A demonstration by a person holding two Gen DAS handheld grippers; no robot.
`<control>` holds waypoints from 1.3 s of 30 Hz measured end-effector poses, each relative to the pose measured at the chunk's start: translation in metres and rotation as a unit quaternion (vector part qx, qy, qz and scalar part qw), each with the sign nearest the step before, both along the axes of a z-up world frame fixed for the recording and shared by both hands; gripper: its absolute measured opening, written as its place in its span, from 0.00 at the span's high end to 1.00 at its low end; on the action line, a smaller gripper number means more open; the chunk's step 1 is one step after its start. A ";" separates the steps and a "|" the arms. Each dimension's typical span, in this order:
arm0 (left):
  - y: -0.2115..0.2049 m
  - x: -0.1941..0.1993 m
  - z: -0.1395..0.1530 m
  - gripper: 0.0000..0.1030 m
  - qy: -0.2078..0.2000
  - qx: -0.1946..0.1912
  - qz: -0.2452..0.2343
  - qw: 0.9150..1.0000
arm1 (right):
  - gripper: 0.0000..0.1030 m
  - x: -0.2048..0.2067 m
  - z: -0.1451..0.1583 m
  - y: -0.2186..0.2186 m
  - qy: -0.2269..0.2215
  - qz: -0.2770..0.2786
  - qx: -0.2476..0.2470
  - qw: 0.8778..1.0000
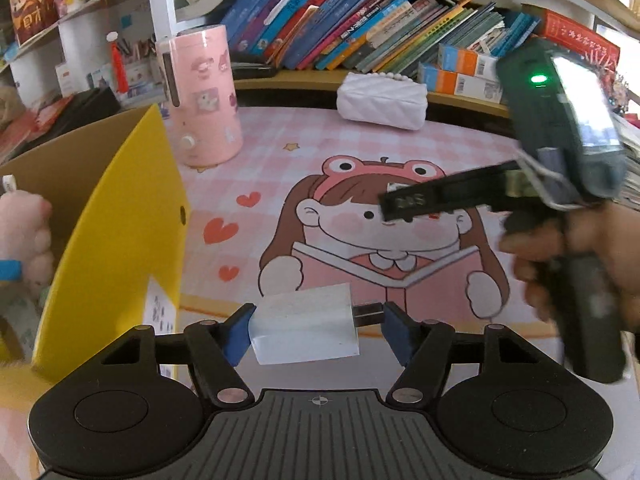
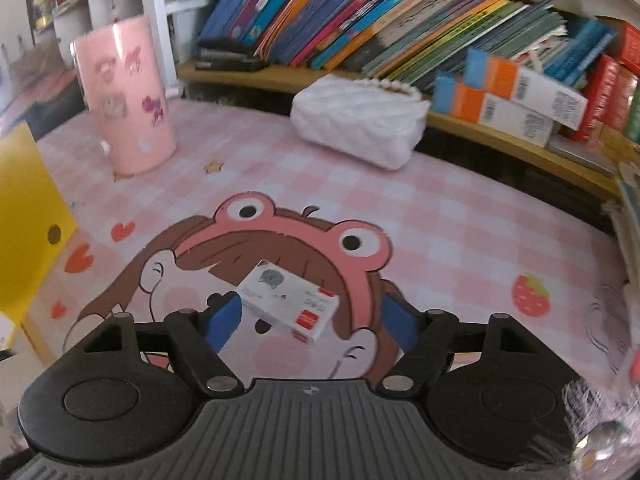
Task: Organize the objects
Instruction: 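Grasp white charger with left tool while right tool grasps white-and-red medicine box, then carry white charger in left tool and medicine box in right tool to yellow box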
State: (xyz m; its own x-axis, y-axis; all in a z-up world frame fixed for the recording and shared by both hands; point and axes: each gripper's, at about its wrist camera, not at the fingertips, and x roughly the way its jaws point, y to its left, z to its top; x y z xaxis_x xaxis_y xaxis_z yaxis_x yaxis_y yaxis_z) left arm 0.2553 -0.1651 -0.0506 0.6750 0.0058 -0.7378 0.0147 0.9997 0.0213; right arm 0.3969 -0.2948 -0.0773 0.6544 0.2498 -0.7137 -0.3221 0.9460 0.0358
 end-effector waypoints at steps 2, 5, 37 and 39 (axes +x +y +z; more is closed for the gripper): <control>-0.001 -0.004 0.003 0.35 -0.003 0.000 -0.003 1.000 | 0.26 0.001 -0.003 0.003 0.000 0.001 0.010 1.000; -0.002 -0.008 0.007 0.35 -0.010 0.000 -0.004 1.000 | 0.35 0.002 -0.006 0.008 -0.003 0.008 0.012 1.000; 0.038 -0.091 0.042 0.35 -0.063 -0.062 -0.018 0.996 | 0.44 -0.162 0.068 -0.029 0.018 -0.084 0.045 0.995; 0.045 -0.098 0.043 0.35 -0.068 -0.065 -0.017 0.995 | 0.44 -0.176 0.070 -0.021 0.015 -0.084 0.042 0.995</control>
